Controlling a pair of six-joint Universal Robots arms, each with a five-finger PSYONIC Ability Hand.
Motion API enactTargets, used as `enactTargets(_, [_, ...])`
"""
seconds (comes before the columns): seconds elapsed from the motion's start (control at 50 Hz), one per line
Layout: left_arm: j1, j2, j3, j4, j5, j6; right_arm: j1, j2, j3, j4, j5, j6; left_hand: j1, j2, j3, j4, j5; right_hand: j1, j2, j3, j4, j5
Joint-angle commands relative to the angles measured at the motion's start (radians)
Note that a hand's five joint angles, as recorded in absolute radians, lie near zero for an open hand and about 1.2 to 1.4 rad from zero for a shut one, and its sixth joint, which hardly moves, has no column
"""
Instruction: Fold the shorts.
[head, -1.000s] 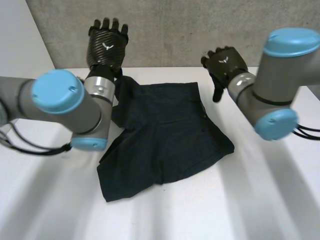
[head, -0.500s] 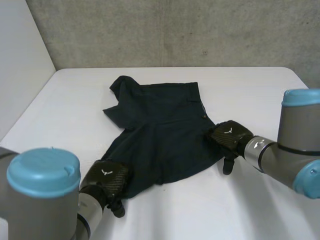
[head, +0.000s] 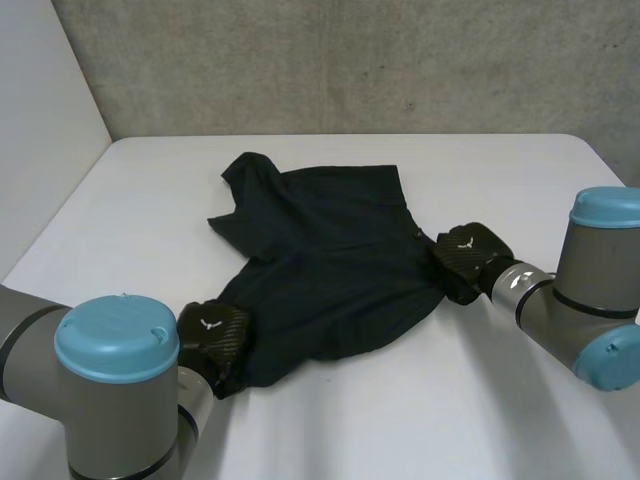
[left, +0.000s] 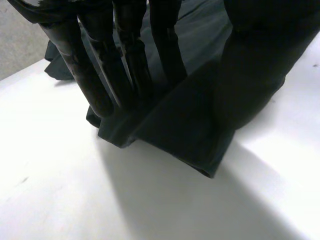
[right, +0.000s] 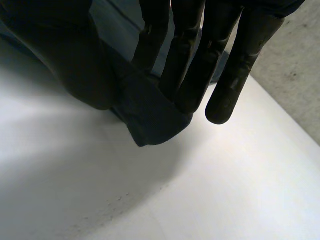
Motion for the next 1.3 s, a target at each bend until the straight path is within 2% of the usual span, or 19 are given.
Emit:
enactTargets(0.02, [-0.005, 0.007, 0.003, 0.005, 0.0, 0.0, -0.001, -0.073, 0.046, 0.006, 0.007, 0.001, 0.393, 0.394, 0.404, 0.393, 0.401, 0.508, 0.228, 0.218, 0.208, 0.342])
enactTargets(0.08, [-0.005, 0.028, 0.003, 0.003, 0.0, 0.002, -0.001, -0.088, 0.065, 0.014, 0.011, -0.001, 0.569, 0.57, 0.58, 0.569, 0.577, 0.508, 0.228, 0.218, 0.208, 0.342])
enactTargets(0.16, [-0.005, 0.088, -0.006, 0.0, 0.0, 0.039, -0.004, -0.125, 0.093, 0.122, 0.013, -0.016, 0.569, 0.57, 0.58, 0.569, 0.578, 0.508, 0.228, 0.218, 0.208, 0.342])
enactTargets(0.22, [-0.005, 0.135, -0.018, -0.009, 0.0, 0.091, -0.002, -0.171, 0.11, 0.216, 0.007, -0.021, 0.569, 0.57, 0.58, 0.569, 0.578, 0.508, 0.228, 0.218, 0.208, 0.342])
enactTargets(0.32, [-0.007, 0.208, -0.055, -0.093, 0.002, 0.241, -0.005, -0.251, 0.151, 0.337, 0.004, -0.073, 0.569, 0.57, 0.58, 0.569, 0.578, 0.508, 0.228, 0.218, 0.208, 0.342])
enactTargets(0.38, [-0.015, 0.257, -0.081, -0.185, 0.005, 0.333, -0.018, -0.347, 0.22, 0.505, 0.014, -0.218, 0.569, 0.57, 0.58, 0.569, 0.578, 0.508, 0.228, 0.218, 0.208, 0.342])
enactTargets(0.46, [-0.027, 0.283, -0.103, -0.28, 0.006, 0.396, -0.073, -0.445, 0.295, 0.717, 0.031, -0.39, 0.569, 0.57, 0.58, 0.569, 0.578, 0.508, 0.228, 0.218, 0.208, 0.342])
enactTargets(0.52, [-0.032, 0.283, -0.097, -0.326, 0.008, 0.439, -0.128, -0.498, 0.308, 0.784, 0.017, -0.464, 0.569, 0.57, 0.58, 0.569, 0.578, 0.508, 0.228, 0.218, 0.208, 0.342])
enactTargets(0.62, [-0.004, 0.267, -0.042, -0.281, 0.006, 0.464, -0.147, -0.501, 0.283, 0.715, 0.014, -0.428, 0.569, 0.57, 0.58, 0.569, 0.578, 0.508, 0.228, 0.218, 0.208, 0.342])
enactTargets(0.68, [0.007, 0.231, 0.009, -0.192, 0.006, 0.464, -0.139, -0.49, 0.27, 0.67, 0.014, -0.385, 0.569, 0.57, 0.58, 0.569, 0.578, 0.508, 0.228, 0.218, 0.208, 0.342])
enactTargets(0.78, [0.013, 0.107, 0.11, -0.035, 0.005, 0.468, -0.111, -0.383, 0.196, 0.493, 0.033, -0.228, 0.569, 0.57, 0.58, 0.569, 0.578, 0.508, 0.228, 0.218, 0.208, 0.342])
enactTargets(0.84, [0.021, 0.002, 0.201, 0.041, 0.005, 0.486, -0.093, -0.331, 0.15, 0.423, 0.047, -0.191, 0.569, 0.57, 0.58, 0.569, 0.578, 0.508, 0.228, 0.218, 0.208, 0.342])
enactTargets(0.96, [0.063, -0.206, 0.458, 0.137, 0.009, 0.595, -0.035, -0.182, -0.075, 0.34, 0.134, -0.168, 0.569, 0.57, 0.58, 0.569, 0.578, 0.508, 0.228, 0.218, 0.208, 0.342])
enactTargets(1.1, [0.1, -0.372, 0.71, 0.175, 0.017, 0.657, -0.008, -0.006, -0.314, 0.339, 0.169, -0.122, 0.569, 0.57, 0.58, 0.569, 0.578, 0.508, 0.228, 0.218, 0.208, 0.342])
enactTargets(1.18, [0.103, -0.475, 0.831, 0.192, 0.049, 0.657, -0.007, 0.076, -0.401, 0.334, 0.183, -0.113, 0.569, 0.57, 0.58, 0.569, 0.578, 0.508, 0.228, 0.218, 0.208, 0.342])
enactTargets(1.3, [0.11, -0.604, 0.945, 0.259, 0.149, 0.657, -0.007, 0.171, -0.488, 0.281, 0.247, -0.113, 0.569, 0.57, 0.58, 0.569, 0.578, 0.508, 0.228, 0.218, 0.208, 0.342])
